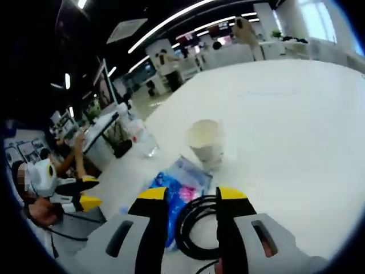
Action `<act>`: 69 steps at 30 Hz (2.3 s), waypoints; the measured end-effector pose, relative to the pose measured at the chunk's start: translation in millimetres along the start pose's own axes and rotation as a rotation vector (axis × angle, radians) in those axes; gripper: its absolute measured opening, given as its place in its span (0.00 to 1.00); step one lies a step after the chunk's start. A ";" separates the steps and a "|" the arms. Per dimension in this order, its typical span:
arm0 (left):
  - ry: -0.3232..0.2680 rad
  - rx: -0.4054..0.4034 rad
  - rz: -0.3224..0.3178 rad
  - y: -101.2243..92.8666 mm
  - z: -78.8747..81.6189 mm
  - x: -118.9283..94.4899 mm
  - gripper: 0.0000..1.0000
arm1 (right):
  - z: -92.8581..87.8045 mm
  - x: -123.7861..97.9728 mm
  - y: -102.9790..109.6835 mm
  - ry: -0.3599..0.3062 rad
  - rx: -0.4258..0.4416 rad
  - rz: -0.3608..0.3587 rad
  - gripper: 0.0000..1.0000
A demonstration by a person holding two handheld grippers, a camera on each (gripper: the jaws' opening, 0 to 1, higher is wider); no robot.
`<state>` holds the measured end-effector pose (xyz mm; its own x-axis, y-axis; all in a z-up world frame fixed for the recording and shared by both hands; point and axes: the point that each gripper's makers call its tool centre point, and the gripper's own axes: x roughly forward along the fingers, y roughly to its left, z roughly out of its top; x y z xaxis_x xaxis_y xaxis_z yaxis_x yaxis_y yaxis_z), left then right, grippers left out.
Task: Arrange the tabletop items into an orderly group along one side of the table until the central work area is clear of visible clutter.
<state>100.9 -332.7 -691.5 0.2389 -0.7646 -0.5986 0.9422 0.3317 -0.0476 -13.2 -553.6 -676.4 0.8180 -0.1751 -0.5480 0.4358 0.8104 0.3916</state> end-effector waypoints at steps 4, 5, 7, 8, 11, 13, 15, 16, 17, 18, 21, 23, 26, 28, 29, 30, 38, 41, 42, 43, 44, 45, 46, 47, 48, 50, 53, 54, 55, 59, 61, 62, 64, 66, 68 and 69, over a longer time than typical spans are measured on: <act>-0.005 -0.027 0.007 4.4 0.1 -0.7 0.48 | 17.3 11.9 -10.6 -0.018 0.039 -0.027 0.31; -0.006 -0.029 0.009 4.7 0.2 -0.8 0.48 | 20.6 17.1 -15.0 -0.017 0.045 -0.035 0.30; -0.009 -0.034 0.010 4.4 0.6 -1.2 0.48 | 23.0 23.3 -20.2 -0.006 0.053 -0.047 0.30; -0.011 -0.033 0.012 4.5 1.0 -1.2 0.48 | 25.3 27.6 -24.2 -0.001 0.062 -0.057 0.30; -0.014 -0.034 0.011 4.3 1.6 -1.3 0.49 | 31.5 37.6 -31.5 -0.001 0.098 -0.067 0.29; -0.016 -0.038 0.010 4.3 2.0 -1.7 0.50 | 35.5 43.1 -34.7 0.001 0.118 -0.077 0.29; -0.020 -0.041 0.007 4.0 2.6 -1.6 0.51 | 38.6 50.2 -38.4 0.008 0.125 -0.086 0.29; -0.022 -0.040 0.007 4.0 2.6 -1.5 0.51 | 38.5 51.8 -39.4 0.013 0.124 -0.089 0.29; -0.023 -0.037 0.006 3.7 2.9 -1.6 0.51 | 38.4 56.1 -43.1 0.027 0.125 -0.099 0.28; -0.024 -0.038 0.003 3.3 3.1 -1.4 0.51 | 38.9 58.3 -44.3 0.033 0.126 -0.102 0.28; -0.031 -0.034 -0.006 1.3 4.6 -1.4 0.53 | 38.2 68.1 -45.7 0.068 0.105 -0.103 0.26; -0.034 -0.032 -0.015 -0.5 5.2 -1.2 0.55 | 36.6 74.1 -44.9 0.092 0.095 -0.097 0.26; -0.036 -0.026 -0.027 -3.0 6.0 -1.1 0.57 | 34.8 81.4 -44.6 0.117 0.075 -0.095 0.23; -0.036 -0.021 -0.032 -4.0 6.2 -0.9 0.58 | 31.6 83.7 -45.8 0.140 0.075 -0.109 0.20; -0.035 -0.019 -0.033 -4.3 6.1 -0.8 0.58 | 31.1 84.5 -46.6 0.145 0.077 -0.113 0.18; -0.034 -0.020 -0.037 -5.1 6.0 -0.7 0.58 | 31.6 85.4 -46.9 0.147 0.081 -0.117 0.17; -0.035 -0.025 -0.041 -4.6 6.3 -0.3 0.58 | 33.9 88.9 -49.0 0.171 0.043 -0.136 0.02; -0.038 -0.026 -0.048 -5.9 6.9 -0.1 0.59 | 34.6 91.5 -50.2 0.173 0.062 -0.132 0.01; -0.038 -0.026 -0.050 -6.2 6.8 0.0 0.59 | 34.8 92.0 -49.7 0.174 0.062 -0.130 0.01; -0.037 -0.025 -0.052 -6.6 6.8 0.0 0.59 | 35.4 91.0 -47.0 0.176 0.055 -0.130 0.00; -0.037 -0.025 -0.054 -7.0 6.8 0.1 0.60 | 36.1 91.0 -46.2 0.176 0.049 -0.131 0.00; -0.038 -0.025 -0.058 -7.7 6.9 0.3 0.60 | 37.3 91.2 -45.4 0.178 0.044 -0.131 0.00; -0.037 -0.024 -0.060 -8.0 6.7 0.5 0.60 | 38.4 91.1 -44.7 0.177 0.043 -0.130 0.00; -0.035 -0.023 -0.062 -8.3 6.5 0.6 0.60 | 40.4 92.1 -45.2 0.173 0.040 -0.129 0.00; -0.034 -0.021 -0.065 -9.3 6.4 0.9 0.61 | 43.1 92.0 -44.3 0.166 0.035 -0.130 0.00; -0.035 -0.017 -0.070 -10.4 6.4 1.2 0.61 | 46.1 91.9 -42.4 0.163 0.025 -0.126 0.00; -0.037 -0.017 -0.074 -11.2 6.8 1.1 0.61 | 51.0 92.8 -41.7 0.157 0.015 -0.122 0.00; -0.038 -0.019 -0.074 -11.2 7.0 0.8 0.61 | 52.4 92.8 -40.9 0.154 0.014 -0.120 0.00; -0.039 -0.022 -0.073 -11.0 7.2 0.7 0.61 | 53.8 94.0 -41.0 0.151 0.014 -0.118 0.00; -0.039 -0.030 -0.073 -10.3 7.2 0.6 0.60 | 57.9 96.6 -31.8 0.144 0.010 -0.102 0.00; -0.040 -0.029 -0.075 -10.9 7.2 0.6 0.60 | 59.2 99.2 -25.9 0.143 0.004 -0.094 0.00; -0.041 -0.027 -0.076 -11.3 7.5 0.4 0.60 | 60.1 101.2 -22.4 0.141 0.002 -0.091 0.00; -0.041 -0.025 -0.079 -11.8 7.7 0.4 0.61 | 63.2 105.2 -15.2 0.131 0.001 -0.078 0.00; -0.042 -0.024 -0.081 -12.4 7.8 0.4 0.61 | 66.2 108.6 -8.2 0.122 -0.002 -0.068 0.00; -0.043 -0.022 -0.085 -13.1 8.0 0.2 0.61 | 67.7 113.4 1.2 0.127 -0.013 -0.055 0.00; -0.043 -0.021 -0.086 -13.5 8.0 0.2 0.61 | 68.5 115.6 7.8 0.130 -0.022 -0.046 0.00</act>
<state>90.1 -341.7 -684.5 0.1675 -0.8138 -0.5564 0.9547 0.2748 -0.1145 110.5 -605.8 -686.1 0.7414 -0.1396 -0.6563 0.4622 0.8153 0.3488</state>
